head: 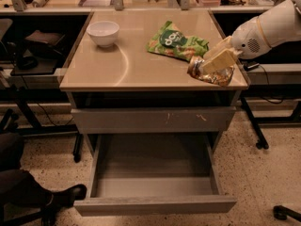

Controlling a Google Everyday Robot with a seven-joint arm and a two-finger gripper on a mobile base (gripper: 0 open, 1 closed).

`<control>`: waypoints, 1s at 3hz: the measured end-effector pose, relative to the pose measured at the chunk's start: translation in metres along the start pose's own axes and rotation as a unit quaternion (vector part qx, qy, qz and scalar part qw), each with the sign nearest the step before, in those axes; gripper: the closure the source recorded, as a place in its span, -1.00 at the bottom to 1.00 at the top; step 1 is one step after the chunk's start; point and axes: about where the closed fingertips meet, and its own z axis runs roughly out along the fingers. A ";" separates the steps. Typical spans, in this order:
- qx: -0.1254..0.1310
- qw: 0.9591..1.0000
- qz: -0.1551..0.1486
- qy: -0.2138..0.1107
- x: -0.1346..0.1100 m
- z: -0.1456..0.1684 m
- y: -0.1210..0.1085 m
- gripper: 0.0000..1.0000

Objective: Place orange can into middle drawer

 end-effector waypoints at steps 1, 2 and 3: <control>0.005 1.000 -0.010 0.012 0.005 0.007 0.017 1.00; 0.039 0.999 -0.028 -0.005 0.004 -0.002 0.053 1.00; 0.039 0.999 -0.029 -0.007 0.035 0.016 0.092 1.00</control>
Offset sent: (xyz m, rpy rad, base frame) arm -0.1398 0.0355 -0.1030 -0.0521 0.0063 -0.0391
